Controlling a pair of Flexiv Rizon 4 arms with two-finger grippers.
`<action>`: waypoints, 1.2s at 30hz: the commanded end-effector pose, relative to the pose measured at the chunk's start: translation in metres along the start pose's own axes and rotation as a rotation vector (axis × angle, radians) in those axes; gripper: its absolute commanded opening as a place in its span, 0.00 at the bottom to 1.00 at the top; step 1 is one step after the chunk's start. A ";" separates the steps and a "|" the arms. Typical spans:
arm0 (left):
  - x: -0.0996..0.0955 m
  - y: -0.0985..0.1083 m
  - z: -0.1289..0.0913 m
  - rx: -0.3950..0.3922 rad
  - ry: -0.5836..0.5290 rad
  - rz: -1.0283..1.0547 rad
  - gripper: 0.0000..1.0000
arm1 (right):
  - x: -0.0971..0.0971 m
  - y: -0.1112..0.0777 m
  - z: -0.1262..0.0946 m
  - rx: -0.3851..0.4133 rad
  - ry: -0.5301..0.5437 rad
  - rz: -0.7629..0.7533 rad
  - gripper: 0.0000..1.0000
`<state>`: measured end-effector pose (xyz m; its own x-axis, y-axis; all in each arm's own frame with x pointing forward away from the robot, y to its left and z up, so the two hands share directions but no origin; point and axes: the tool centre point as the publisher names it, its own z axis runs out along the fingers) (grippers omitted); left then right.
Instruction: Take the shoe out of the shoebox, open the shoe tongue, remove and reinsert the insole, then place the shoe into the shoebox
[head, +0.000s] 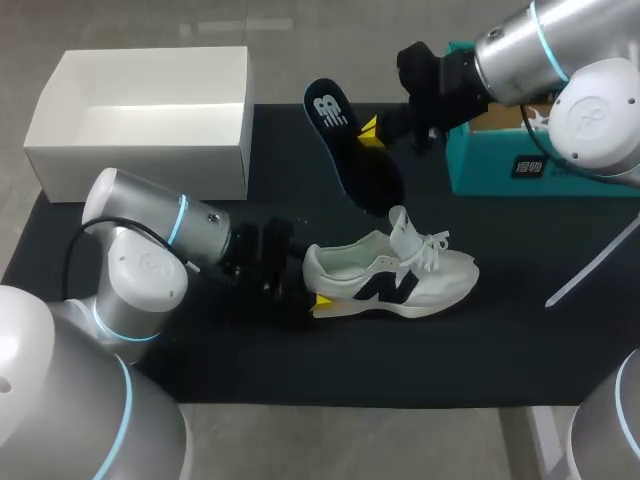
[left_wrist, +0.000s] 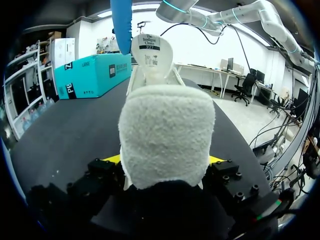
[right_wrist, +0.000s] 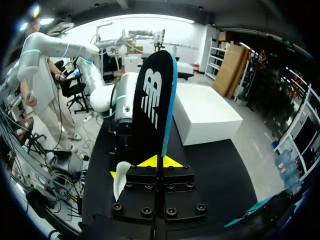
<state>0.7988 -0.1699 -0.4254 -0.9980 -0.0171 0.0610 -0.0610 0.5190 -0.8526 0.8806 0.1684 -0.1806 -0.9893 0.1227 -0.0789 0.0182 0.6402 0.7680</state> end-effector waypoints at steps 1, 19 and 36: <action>0.000 0.000 0.001 -0.004 0.000 -0.001 0.00 | 0.000 -0.001 0.001 -0.003 -0.001 -0.001 0.00; 0.000 0.000 0.001 -0.004 0.000 -0.001 0.00 | 0.040 0.025 -0.042 -0.115 -0.181 0.229 0.00; 0.000 0.000 0.001 -0.004 0.000 -0.001 0.00 | 0.110 0.032 -0.052 -0.142 -0.169 0.425 0.00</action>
<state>0.7988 -0.1699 -0.4255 -0.9980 -0.0171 0.0611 -0.0611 0.5190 -0.8526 0.7815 0.1686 -0.1298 -0.8748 0.4507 0.1780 0.3816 0.4146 0.8261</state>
